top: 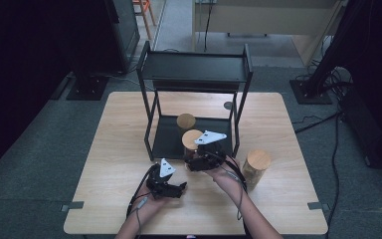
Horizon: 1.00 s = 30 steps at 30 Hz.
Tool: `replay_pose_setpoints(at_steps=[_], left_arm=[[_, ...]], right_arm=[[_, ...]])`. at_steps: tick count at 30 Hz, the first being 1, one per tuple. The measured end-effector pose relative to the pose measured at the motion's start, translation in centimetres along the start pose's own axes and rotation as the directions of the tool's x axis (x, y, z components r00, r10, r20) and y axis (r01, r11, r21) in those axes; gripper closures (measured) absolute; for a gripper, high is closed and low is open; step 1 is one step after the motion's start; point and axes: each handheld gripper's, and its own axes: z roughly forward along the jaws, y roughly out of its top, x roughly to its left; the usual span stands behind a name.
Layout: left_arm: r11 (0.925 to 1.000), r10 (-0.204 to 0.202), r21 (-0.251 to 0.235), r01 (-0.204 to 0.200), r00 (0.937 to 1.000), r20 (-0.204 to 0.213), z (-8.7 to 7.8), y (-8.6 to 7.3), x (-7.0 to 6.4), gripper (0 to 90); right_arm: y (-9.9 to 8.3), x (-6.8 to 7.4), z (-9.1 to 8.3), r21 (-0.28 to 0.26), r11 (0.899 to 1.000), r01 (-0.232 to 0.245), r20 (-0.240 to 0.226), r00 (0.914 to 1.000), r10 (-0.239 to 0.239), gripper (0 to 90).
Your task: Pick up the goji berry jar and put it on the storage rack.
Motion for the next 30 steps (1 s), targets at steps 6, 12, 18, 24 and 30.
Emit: replay_pose_setpoints(at_steps=[6, 12, 18, 24, 30], left_arm=[[1.0, 0.0, 0.0, 0.0, 1.0, 0.0, 0.0, 0.0, 0.0, 11.2], [1.0, 0.0, 0.001, 0.0, 1.0, 0.001, 0.0, 0.0, 0.0, 11.2], [1.0, 0.001, 0.001, -0.001, 1.0, 0.002, 0.0, 0.0, 0.0, 11.2], [1.0, 0.001, 0.002, -0.001, 1.0, 0.003, 0.0, 0.0, 0.0, 11.2], [1.0, 0.001, 0.002, -0.001, 1.0, 0.003, 0.0, 0.0, 0.0, 11.2]], right_arm=[[0.4, -0.1, 0.4, 0.002, 1.0, 0.001, -0.002, 1.0, -0.001, 25.4], [0.6, -0.3, 0.8, 0.007, 1.0, -0.006, 0.001, 1.0, 0.006, 25.4], [0.9, -0.5, 1.0, 0.008, 1.0, -0.011, 0.003, 0.9999, 0.011, 25.4], [1.2, -0.7, 1.2, 0.008, 1.0, -0.008, 0.008, 0.9999, 0.008, 25.5], [1.5, -0.7, 1.5, 0.013, 1.0, -0.004, 0.014, 0.9999, 0.004, 25.4]])
